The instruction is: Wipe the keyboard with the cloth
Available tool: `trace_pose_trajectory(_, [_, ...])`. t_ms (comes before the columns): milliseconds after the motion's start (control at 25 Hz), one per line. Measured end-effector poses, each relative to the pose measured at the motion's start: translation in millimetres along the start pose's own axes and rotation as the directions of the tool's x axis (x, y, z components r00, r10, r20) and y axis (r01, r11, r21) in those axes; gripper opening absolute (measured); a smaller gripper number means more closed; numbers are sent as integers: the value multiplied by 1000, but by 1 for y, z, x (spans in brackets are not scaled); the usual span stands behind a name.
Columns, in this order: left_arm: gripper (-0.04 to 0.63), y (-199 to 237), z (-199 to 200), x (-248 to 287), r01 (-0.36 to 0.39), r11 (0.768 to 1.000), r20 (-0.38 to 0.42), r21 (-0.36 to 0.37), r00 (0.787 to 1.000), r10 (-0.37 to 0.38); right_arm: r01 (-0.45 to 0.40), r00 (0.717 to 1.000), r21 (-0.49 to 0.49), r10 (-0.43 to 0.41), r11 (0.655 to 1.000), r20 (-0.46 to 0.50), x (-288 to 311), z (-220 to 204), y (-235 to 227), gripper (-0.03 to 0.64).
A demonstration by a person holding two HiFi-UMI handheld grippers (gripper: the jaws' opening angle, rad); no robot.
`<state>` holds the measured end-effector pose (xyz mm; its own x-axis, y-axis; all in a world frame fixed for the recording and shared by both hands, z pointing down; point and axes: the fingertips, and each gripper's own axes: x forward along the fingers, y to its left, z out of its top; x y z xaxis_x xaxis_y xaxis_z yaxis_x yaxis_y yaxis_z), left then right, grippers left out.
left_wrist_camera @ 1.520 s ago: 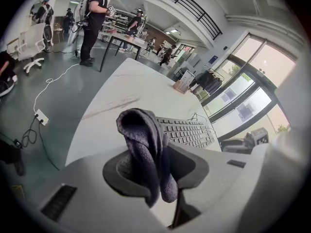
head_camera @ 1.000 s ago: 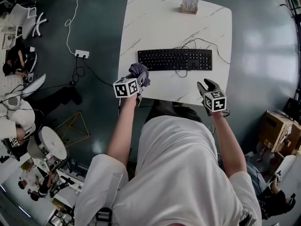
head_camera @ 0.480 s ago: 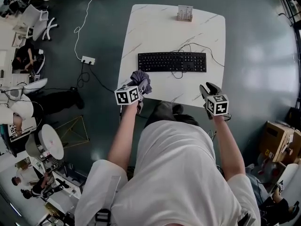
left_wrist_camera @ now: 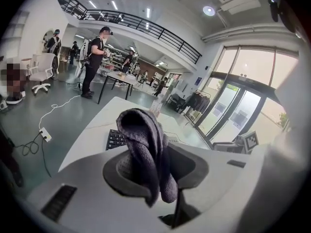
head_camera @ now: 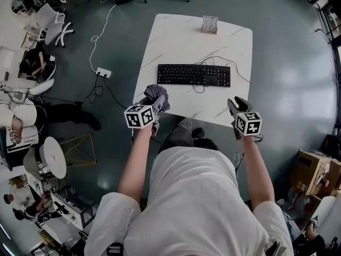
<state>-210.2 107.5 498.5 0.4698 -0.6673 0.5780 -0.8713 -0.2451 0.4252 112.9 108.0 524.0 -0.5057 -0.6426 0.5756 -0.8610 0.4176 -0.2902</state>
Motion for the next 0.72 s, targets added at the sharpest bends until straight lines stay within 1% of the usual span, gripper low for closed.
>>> trace_pose_trajectory(240, [124,-15,26,-38,11,999,85,46,996,-15,-19,997,-34,22,999,76,-21,35,20,160])
trace_pose_trajectory(400, [124,-18,42,-61,40,996,103,73,994,-48,-30,991,-75,40,997,127,-35,56,39,143])
trace_pose_trajectory(520, [124,-14,56,-77,47,993,129,108,990,-61,-24,987,-110,41,994,155,-40,69,54,137])
trace_pose_trajectory(600, [124,-11,65,-85,49,990,140,131,988,-67,-14,982,-112,35,994,183,-44,79,61,114])
trace_pose_trajectory(720, [124,-4,74,-93,58,986,144,154,986,-80,0,973,-88,20,996,229,-50,93,71,85])
